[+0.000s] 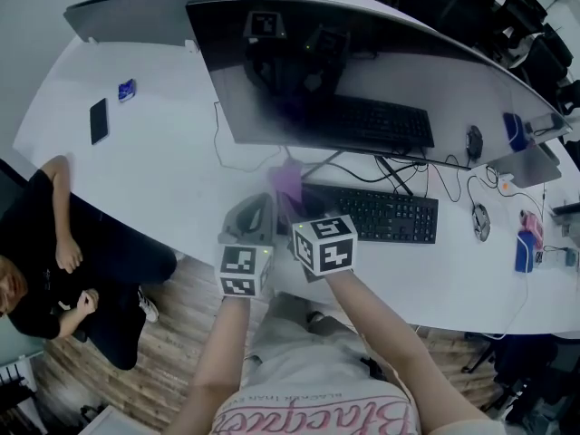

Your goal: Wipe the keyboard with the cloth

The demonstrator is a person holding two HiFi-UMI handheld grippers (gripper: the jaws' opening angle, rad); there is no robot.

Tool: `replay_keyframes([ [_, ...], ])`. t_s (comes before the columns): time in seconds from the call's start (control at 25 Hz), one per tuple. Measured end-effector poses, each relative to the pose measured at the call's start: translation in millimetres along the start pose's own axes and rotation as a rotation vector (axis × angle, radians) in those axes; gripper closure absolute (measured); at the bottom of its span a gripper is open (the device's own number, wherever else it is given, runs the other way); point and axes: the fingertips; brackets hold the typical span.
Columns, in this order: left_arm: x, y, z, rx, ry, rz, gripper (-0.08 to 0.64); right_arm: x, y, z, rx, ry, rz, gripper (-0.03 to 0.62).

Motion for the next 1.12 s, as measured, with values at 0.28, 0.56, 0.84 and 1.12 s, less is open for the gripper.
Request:
replay_keyframes([
  [0.28, 14.9, 14.8, -8.8, 0.010, 0.000, -0.046, 0.553, 6.2, 27.9, 12.4, 0.025, -0.006, -0.050, 0.505],
  [0.56, 25.8, 23.0, -13.4, -0.010, -0.009, -0.073, 0.552, 13.7, 42.1, 21.5, 0.036, -0.035, -0.086, 0.505],
  [0.84, 29.6, 34.9, -5.2, -0.015, -0.007, -0.080, 0.552, 14.5, 42.6, 30.5, 0.041, -0.074, -0.094, 0.505],
  [1.12, 30.2, 43.1, 5.5, -0.023, -0.005, -0.091, 0.552, 16.7, 35.2, 41.0, 0.046, -0.076, -0.095, 0.505],
])
Point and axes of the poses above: the fingertips, and each gripper's own axes: y forward along the fingers, z to its right, x out of its underside
